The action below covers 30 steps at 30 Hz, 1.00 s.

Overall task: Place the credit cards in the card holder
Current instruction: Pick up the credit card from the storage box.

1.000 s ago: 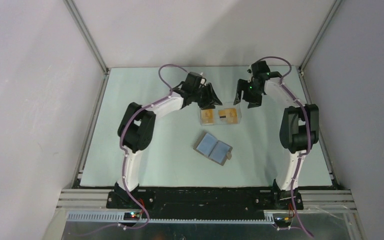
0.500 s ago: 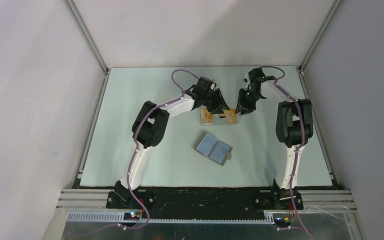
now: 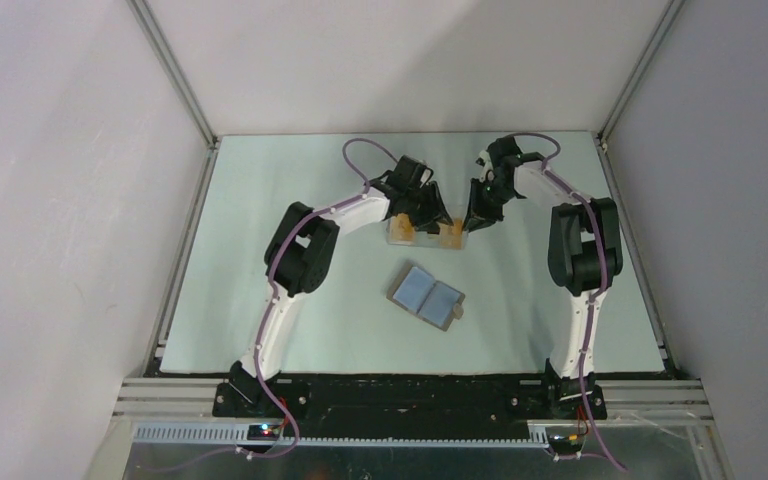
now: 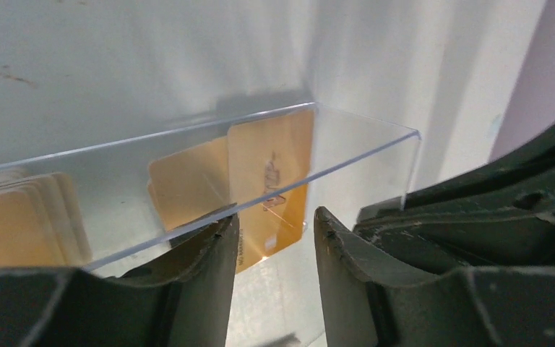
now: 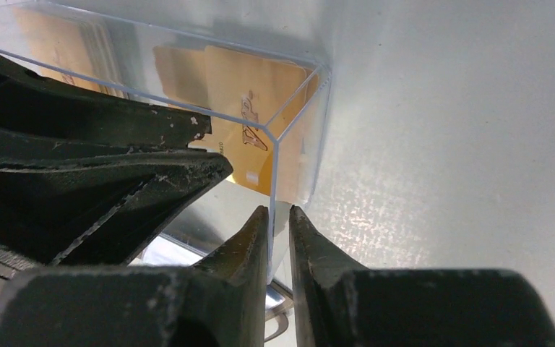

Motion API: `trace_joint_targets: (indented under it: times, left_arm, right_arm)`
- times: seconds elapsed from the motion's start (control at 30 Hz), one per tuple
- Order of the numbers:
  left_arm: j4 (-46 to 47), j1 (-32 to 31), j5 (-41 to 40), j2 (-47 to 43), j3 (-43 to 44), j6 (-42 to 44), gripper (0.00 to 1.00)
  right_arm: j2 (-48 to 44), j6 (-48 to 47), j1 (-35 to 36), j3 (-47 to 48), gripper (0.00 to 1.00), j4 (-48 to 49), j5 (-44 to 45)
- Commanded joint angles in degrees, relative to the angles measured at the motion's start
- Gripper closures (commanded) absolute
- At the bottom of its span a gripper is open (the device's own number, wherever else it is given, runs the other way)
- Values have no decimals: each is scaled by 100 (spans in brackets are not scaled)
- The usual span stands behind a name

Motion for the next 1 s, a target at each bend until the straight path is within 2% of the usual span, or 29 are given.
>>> trace_joint_targets:
  times: [0.0,0.2,0.4,0.6,0.83,0.97]
  left_arm:
    - [-716,41,-478,5,293,536,53]
    - [-1029,151,-712,-280,283,940,51]
    - [-1185,159,120,189,754,981,51]
    - [-1244,42,439,500,904,889,52]
    - [-1988,-72,-553,544,1249,1248,51]
    - [-2121,-74,-800,410,1254,1374,51]
  right_arm:
    - [-39,-136,125,167,82,72,-237]
    - [-29,-299,226,183,84,11,-50]
    - [-6,-294,267,154,85,68,-168]
    - [-17,-284,271,158,85,100,-289]
    - [-50,-266,212,166,86,104,-391]
    - [-67,-281,209,165,89,93,-401]
